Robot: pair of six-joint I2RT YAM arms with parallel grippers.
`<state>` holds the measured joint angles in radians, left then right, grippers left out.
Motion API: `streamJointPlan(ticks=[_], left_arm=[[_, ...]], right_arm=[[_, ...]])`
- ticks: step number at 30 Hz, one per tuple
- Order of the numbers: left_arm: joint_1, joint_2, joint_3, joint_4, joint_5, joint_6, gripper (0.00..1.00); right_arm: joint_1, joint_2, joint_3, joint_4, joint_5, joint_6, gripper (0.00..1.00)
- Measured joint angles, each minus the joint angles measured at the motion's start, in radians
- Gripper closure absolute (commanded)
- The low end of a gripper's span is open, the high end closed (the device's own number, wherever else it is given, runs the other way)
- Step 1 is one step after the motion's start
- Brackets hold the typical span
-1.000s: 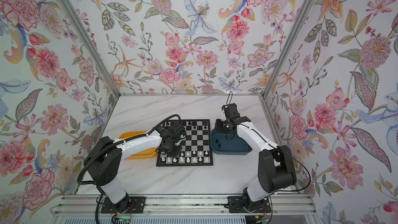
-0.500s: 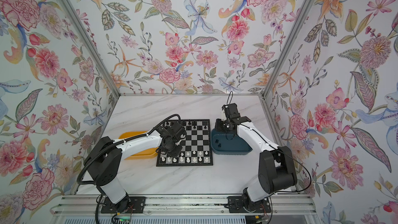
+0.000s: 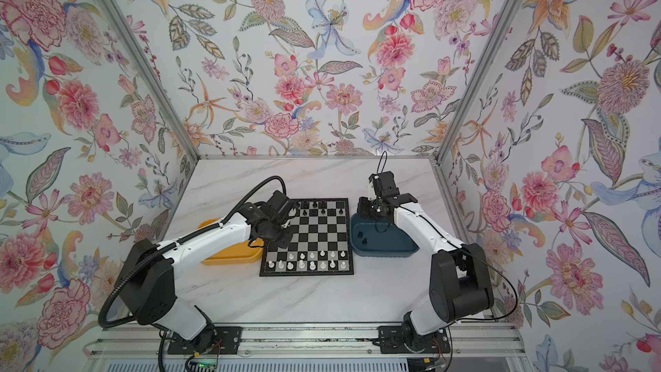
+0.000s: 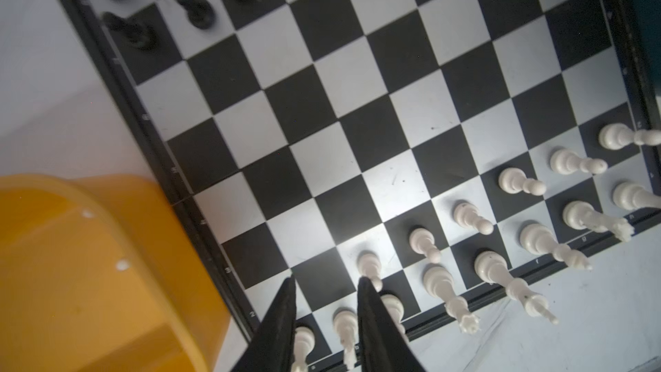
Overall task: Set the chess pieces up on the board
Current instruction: 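Raise the left gripper, return to the yellow tray, close on a white piece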
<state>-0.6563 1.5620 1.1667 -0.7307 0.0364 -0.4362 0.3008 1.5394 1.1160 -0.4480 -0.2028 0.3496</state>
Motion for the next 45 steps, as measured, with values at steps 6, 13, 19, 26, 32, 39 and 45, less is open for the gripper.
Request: streamJointPlan(ticks=[6, 13, 19, 26, 32, 39, 45], left_arm=[[0.160, -0.150, -0.105, -0.008, -0.048, -0.008, 0.67], [0.249, -0.172, -0.178, 0.007, -0.068, -0.010, 0.67], [0.294, -0.131, -0.205, 0.053, -0.067, -0.009, 0.66], [0.333, -0.065, -0.212, 0.114, -0.060, -0.002, 0.68], [0.360, -0.019, -0.212, 0.151, -0.042, 0.006, 0.69], [0.362, 0.039, -0.211, 0.180, -0.022, 0.010, 0.70], [0.362, 0.048, -0.210, 0.195, -0.014, 0.013, 0.71]], right_arm=[[0.000, 0.000, 0.000, 0.000, 0.000, 0.005, 0.74], [0.000, 0.001, 0.000, -0.001, 0.000, 0.011, 0.74], [0.000, 0.002, 0.000, -0.003, 0.004, 0.012, 0.74], [0.000, 0.010, 0.000, -0.003, 0.005, 0.015, 0.74], [0.000, 0.011, 0.000, -0.004, 0.005, 0.015, 0.74], [0.000, 0.013, 0.001, -0.004, 0.005, 0.015, 0.74], [0.000, 0.016, 0.002, -0.003, 0.005, 0.015, 0.74]])
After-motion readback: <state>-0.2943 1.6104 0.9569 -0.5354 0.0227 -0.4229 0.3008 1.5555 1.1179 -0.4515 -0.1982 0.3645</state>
